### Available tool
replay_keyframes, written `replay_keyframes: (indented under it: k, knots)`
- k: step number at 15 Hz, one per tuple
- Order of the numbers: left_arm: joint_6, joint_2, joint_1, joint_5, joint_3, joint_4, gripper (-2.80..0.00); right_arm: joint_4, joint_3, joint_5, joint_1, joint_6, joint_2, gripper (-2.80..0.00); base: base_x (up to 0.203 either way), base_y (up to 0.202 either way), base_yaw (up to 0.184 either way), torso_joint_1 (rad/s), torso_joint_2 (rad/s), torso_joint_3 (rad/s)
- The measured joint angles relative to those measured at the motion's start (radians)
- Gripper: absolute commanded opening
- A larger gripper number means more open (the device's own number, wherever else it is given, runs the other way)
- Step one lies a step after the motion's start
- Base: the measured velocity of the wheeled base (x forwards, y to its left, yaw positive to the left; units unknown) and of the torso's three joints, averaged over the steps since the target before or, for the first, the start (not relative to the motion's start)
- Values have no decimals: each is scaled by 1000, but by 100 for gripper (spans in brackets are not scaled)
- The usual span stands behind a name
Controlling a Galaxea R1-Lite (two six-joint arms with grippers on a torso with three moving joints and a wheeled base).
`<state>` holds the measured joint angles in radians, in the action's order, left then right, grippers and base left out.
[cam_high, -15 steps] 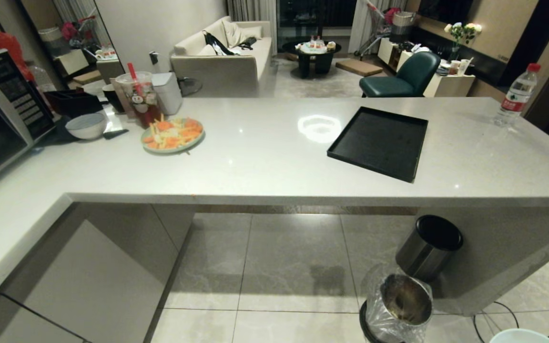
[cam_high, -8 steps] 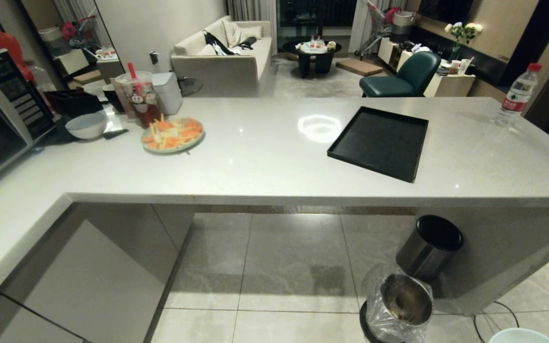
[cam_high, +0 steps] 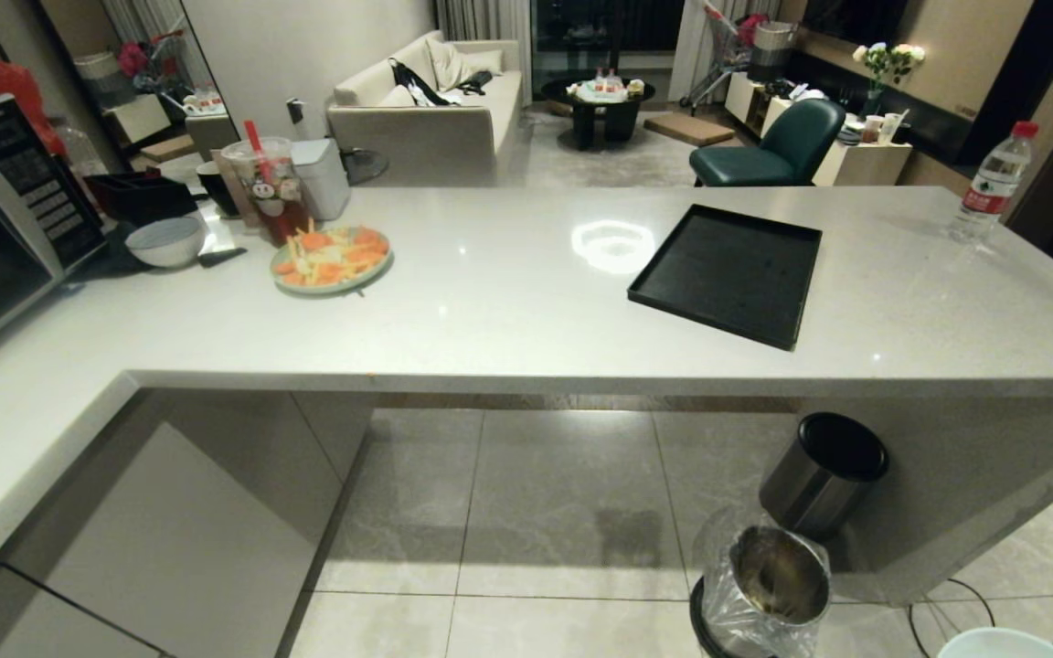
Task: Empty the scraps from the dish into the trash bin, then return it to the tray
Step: Move the bowl over the trash can
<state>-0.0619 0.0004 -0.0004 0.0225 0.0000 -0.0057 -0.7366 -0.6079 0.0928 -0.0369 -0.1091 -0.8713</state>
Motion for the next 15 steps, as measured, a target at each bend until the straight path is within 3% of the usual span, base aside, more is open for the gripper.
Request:
replay_keyframes:
  k: [4,12,15]
  knots:
    - [0,0,0,1,0,0,-280,-1,-2,0,-1,2,-2,-280,3,6,-49,1,0,4]
    - [0,0,0,0,0,0,-280,-2,-2,0,-2,2,-1,-280,2,10,-158,3,5,3]
    - [0,0,0,0,0,0,-280,-1,-1,0,-2,4,0,-280,0,0,0,0,0,0]
